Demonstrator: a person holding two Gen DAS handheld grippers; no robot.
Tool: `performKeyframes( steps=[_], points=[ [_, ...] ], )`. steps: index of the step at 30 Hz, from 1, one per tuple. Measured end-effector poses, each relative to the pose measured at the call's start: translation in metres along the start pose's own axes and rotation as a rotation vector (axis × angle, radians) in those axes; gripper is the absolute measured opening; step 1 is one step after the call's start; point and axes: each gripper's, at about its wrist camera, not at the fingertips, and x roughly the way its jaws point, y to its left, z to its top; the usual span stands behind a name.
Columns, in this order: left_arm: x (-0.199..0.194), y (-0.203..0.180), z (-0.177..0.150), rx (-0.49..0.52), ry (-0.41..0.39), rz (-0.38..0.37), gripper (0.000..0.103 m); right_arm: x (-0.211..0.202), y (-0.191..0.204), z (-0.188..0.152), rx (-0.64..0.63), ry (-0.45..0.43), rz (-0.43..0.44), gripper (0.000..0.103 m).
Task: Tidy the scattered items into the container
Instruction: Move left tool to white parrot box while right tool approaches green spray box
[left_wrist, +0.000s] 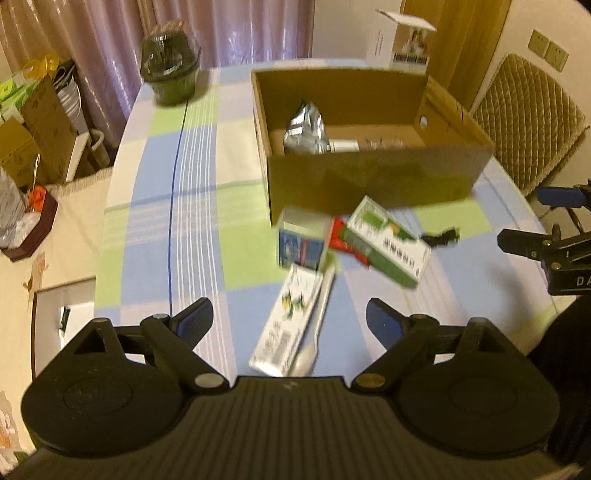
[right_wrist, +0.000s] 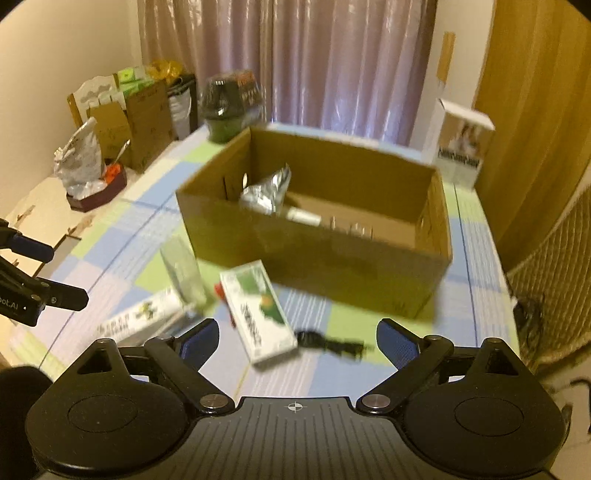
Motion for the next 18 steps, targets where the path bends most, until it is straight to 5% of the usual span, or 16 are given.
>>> performKeyframes(
  steps=[8, 18],
  points=[
    [0.01, -0.009, -0.036, 0.029, 0.043, -0.005, 0.093, -0.002, -0.005, -0.031, 0.022, 0.057, 0.019, 0.098],
    [0.015, 0.001, -0.042, 0.053, 0.054, -0.012, 0.093, 0.002, -0.002, -0.041, 0.037, 0.079, 0.038, 0.098]
  ],
)
